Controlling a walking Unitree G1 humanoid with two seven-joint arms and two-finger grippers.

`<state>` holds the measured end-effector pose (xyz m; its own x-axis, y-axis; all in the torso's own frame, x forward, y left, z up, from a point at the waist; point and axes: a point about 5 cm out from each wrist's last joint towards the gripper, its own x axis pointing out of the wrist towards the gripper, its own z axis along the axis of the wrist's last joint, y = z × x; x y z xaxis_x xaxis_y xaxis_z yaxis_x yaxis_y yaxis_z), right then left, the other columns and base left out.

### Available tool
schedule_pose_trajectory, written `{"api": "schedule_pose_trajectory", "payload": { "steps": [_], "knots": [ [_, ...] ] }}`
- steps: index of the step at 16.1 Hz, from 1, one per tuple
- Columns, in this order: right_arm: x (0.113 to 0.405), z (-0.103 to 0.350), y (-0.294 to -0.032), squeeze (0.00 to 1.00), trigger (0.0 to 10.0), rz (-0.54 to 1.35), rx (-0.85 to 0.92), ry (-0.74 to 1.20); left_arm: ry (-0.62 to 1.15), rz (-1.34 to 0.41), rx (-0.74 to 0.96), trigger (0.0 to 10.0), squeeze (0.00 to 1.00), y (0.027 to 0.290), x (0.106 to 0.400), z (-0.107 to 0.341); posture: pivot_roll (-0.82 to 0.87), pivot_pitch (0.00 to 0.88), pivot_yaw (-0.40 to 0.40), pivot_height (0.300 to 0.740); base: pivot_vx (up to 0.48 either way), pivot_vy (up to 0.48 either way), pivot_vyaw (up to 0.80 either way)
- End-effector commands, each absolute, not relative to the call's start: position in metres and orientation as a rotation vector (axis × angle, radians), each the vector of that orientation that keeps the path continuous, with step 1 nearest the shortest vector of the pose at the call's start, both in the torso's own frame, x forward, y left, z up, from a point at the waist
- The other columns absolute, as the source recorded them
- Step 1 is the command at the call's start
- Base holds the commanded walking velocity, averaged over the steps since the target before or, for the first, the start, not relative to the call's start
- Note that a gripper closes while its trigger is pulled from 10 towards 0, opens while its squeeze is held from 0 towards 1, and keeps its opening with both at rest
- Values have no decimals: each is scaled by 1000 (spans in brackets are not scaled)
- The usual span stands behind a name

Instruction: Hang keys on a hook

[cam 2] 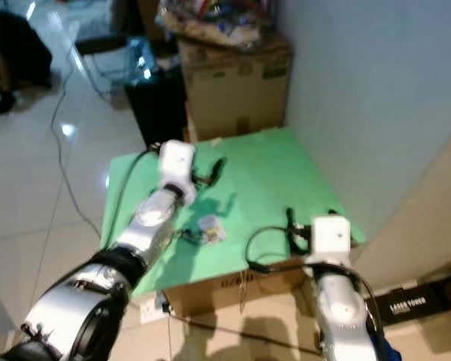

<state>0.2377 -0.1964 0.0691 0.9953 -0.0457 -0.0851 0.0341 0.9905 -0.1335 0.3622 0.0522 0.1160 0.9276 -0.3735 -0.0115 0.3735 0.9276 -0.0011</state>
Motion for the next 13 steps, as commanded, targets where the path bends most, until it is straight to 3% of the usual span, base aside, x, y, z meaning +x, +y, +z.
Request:
{"api": "schedule_pose_trajectory", "payload": {
  "steps": [1, 6, 13],
  "knots": [
    [239, 73, -188, 0, 10000, -15, -121, 75, 63, -281, -9, 10000, 0, 76, 367, 109, -243, 0, 75, 740, 0, 0, 0],
    [224, 71, -188, 0, 10000, -6, -103, 108, 164, -156, 36, 10000, 0, 110, 372, 99, -257, 1, 65, 740, 0, 0, 0],
    [218, 77, -184, 0, 10000, 42, -72, 97, 224, -151, 41, 10000, 0, 133, 337, 51, -233, 90, 57, 740, 0, 0, 0]
  ]
}}
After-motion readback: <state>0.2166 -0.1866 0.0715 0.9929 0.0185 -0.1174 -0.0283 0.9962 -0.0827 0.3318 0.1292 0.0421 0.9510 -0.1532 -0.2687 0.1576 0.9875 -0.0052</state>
